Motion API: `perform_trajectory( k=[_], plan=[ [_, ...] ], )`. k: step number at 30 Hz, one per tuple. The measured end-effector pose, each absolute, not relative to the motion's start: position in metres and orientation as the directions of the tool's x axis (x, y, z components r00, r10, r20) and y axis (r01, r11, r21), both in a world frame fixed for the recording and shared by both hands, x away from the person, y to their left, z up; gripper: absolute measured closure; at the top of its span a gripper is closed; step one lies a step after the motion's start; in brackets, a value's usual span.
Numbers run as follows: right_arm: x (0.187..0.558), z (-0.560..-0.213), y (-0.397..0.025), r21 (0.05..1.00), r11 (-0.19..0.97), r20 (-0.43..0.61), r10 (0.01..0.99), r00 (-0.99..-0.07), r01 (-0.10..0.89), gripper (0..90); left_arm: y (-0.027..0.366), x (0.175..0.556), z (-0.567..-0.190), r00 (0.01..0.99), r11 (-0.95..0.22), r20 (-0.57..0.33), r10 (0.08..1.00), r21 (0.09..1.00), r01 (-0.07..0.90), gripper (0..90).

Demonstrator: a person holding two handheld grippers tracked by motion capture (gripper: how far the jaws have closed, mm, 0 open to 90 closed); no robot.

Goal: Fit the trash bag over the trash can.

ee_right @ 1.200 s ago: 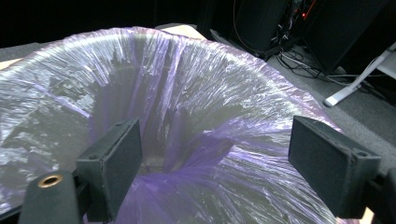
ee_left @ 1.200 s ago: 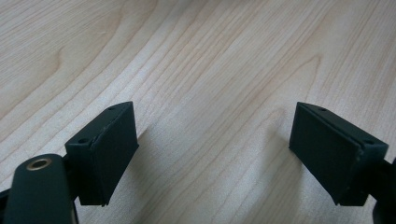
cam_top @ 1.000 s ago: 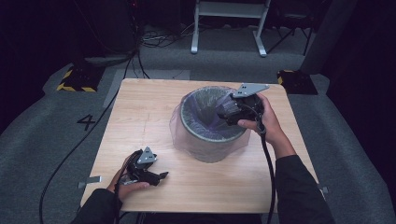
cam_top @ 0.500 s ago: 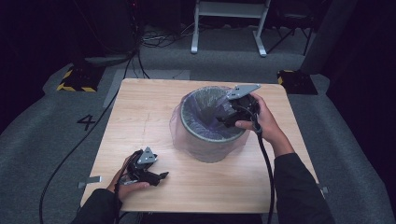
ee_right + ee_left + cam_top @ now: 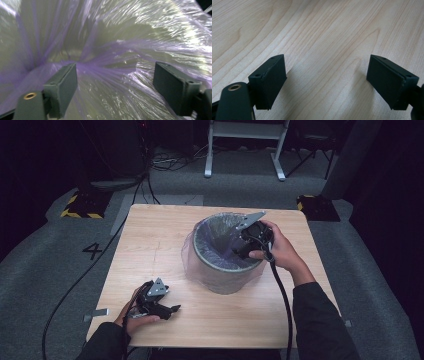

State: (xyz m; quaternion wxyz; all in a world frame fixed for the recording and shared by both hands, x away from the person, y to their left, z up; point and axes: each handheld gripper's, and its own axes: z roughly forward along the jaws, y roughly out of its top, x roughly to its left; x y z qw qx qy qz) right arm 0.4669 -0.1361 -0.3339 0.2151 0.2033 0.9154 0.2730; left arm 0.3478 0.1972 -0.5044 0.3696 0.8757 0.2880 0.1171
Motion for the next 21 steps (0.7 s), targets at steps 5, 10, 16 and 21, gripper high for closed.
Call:
perform_trajectory(
  k=[5, 10, 16, 21],
  plan=[
    [0.467, -0.335, -0.13, 0.523, 0.816, -0.327, 0.46, -0.825, 0.247, 19.3, 0.197, 0.348, -0.504, 0.807, -0.561, -0.008, 0.591, 0.715, 0.418, 15.6],
    [0.47, -0.336, -0.128, 0.484, 0.829, -0.321, 0.467, -0.824, 0.281, 19.3, 0.197, 0.348, -0.504, 0.807, -0.561, -0.008, 0.591, 0.714, 0.418, 15.6],
    [0.473, -0.338, -0.124, 0.429, 0.849, -0.329, 0.466, -0.821, 0.31, 18.2, 0.197, 0.348, -0.504, 0.807, -0.561, -0.008, 0.591, 0.715, 0.418, 15.7],
    [0.473, -0.336, -0.125, 0.445, 0.835, -0.33, 0.489, -0.807, 0.324, 19.1, 0.197, 0.348, -0.504, 0.807, -0.561, -0.008, 0.591, 0.715, 0.418, 15.6]
  ],
)
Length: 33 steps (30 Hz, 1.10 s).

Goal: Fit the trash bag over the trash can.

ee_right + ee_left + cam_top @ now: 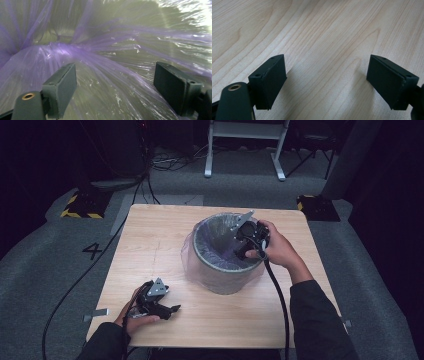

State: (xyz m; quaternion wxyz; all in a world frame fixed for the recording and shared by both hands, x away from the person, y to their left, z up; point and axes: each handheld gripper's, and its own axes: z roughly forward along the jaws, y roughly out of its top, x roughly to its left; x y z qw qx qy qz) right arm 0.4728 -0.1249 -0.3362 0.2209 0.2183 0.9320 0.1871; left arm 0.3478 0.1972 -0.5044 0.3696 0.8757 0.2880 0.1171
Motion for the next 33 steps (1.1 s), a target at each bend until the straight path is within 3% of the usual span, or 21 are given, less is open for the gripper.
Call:
perform_trajectory(
  k=[16, 22, 25, 27, 33],
  plan=[
    [0.466, -0.323, -0.146, 0.621, 0.713, -0.232, 0.564, -0.793, 0.325, 19.1, 0.197, 0.348, -0.504, 0.807, -0.561, -0.008, 0.591, 0.715, 0.418, 15.6],
    [0.466, -0.319, -0.164, 0.737, 0.575, -0.128, 0.635, -0.762, 0.355, 19.7, 0.197, 0.348, -0.504, 0.807, -0.561, -0.008, 0.591, 0.714, 0.418, 15.6],
    [0.465, -0.318, -0.168, 0.759, 0.554, -0.123, 0.639, -0.76, 0.342, 20.0, 0.197, 0.348, -0.504, 0.807, -0.561, -0.008, 0.591, 0.715, 0.418, 15.6],
    [0.462, -0.316, -0.175, 0.801, 0.509, -0.082, 0.613, -0.786, 0.314, 25.2, 0.197, 0.348, -0.504, 0.807, -0.561, -0.008, 0.591, 0.715, 0.418, 15.6],
    [0.457, -0.314, -0.179, 0.806, 0.513, -0.102, 0.612, -0.784, 0.295, 24.1, 0.197, 0.348, -0.504, 0.807, -0.561, -0.008, 0.591, 0.715, 0.418, 15.6]
  ],
)
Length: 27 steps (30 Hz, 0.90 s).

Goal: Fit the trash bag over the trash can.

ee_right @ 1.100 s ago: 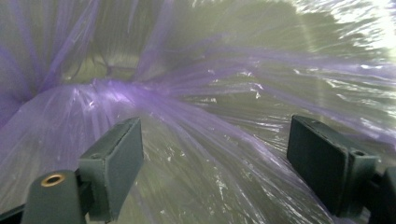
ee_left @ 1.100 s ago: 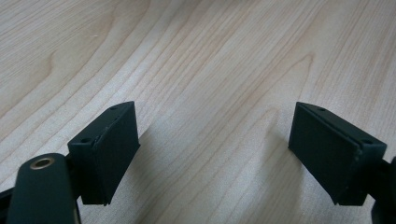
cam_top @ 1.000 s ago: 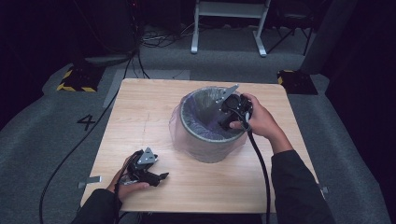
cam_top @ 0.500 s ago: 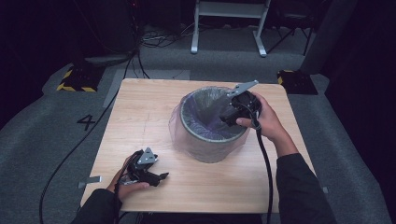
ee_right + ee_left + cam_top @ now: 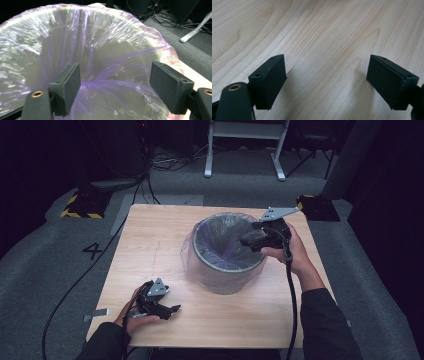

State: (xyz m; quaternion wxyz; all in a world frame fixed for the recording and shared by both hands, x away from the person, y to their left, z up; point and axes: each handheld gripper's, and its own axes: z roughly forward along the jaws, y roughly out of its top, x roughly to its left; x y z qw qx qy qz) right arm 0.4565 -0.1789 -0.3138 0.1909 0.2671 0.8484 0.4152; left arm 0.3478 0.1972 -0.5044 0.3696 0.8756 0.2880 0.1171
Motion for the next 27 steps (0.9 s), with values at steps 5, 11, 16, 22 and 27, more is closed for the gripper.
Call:
perform_trajectory(
  k=[5, 11, 16, 22, 27],
  plan=[
    [0.452, -0.314, -0.182, 0.807, 0.521, -0.116, 0.601, -0.791, 0.277, 20.9, 0.197, 0.348, -0.504, 0.807, -0.561, -0.008, 0.591, 0.715, 0.418, 15.6],
    [0.445, -0.31, -0.19, 0.819, 0.509, -0.112, 0.595, -0.796, 0.264, 18.4, 0.197, 0.348, -0.504, 0.808, -0.563, -0.005, 0.589, 0.715, 0.415, 16.0],
    [0.439, -0.306, -0.199, 0.826, 0.502, -0.126, 0.609, -0.783, 0.258, 18.6, 0.197, 0.347, -0.504, 0.808, -0.563, -0.005, 0.589, 0.715, 0.415, 16.0],
    [0.431, -0.305, -0.207, 0.82, 0.515, -0.152, 0.617, -0.772, 0.251, 18.8, 0.197, 0.347, -0.504, 0.807, -0.562, -0.006, 0.591, 0.715, 0.417, 16.0],
    [0.422, -0.305, -0.211, 0.809, 0.54, -0.19, 0.614, -0.766, 0.232, 18.6, 0.197, 0.347, -0.504, 0.807, -0.562, -0.006, 0.591, 0.715, 0.416, 16.0]
  ],
)
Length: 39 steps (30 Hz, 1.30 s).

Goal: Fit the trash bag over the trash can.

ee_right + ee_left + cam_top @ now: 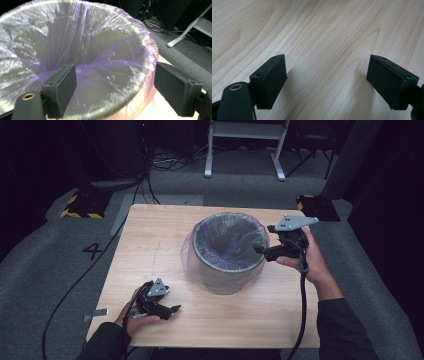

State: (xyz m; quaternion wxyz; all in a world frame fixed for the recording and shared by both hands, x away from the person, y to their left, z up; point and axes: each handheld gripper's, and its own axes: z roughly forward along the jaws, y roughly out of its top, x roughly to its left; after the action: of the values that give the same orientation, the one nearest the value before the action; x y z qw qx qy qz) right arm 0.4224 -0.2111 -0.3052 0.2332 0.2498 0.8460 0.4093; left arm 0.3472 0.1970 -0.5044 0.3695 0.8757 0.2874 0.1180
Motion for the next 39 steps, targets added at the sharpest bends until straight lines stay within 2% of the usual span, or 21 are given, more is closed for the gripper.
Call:
perform_trajectory(
  k=[27, 39],
  plan=[
    [0.388, -0.314, -0.229, 0.757, 0.618, -0.268, 0.591, -0.761, 0.214, 19.6, 0.197, 0.347, -0.504, 0.807, -0.561, -0.006, 0.591, 0.715, 0.417, 16.0],
    [0.385, -0.336, -0.23, 0.715, 0.656, -0.284, 0.588, -0.758, 0.241, 20.0, 0.197, 0.347, -0.504, 0.806, -0.562, -0.006, 0.591, 0.714, 0.417, 16.0]
  ],
)
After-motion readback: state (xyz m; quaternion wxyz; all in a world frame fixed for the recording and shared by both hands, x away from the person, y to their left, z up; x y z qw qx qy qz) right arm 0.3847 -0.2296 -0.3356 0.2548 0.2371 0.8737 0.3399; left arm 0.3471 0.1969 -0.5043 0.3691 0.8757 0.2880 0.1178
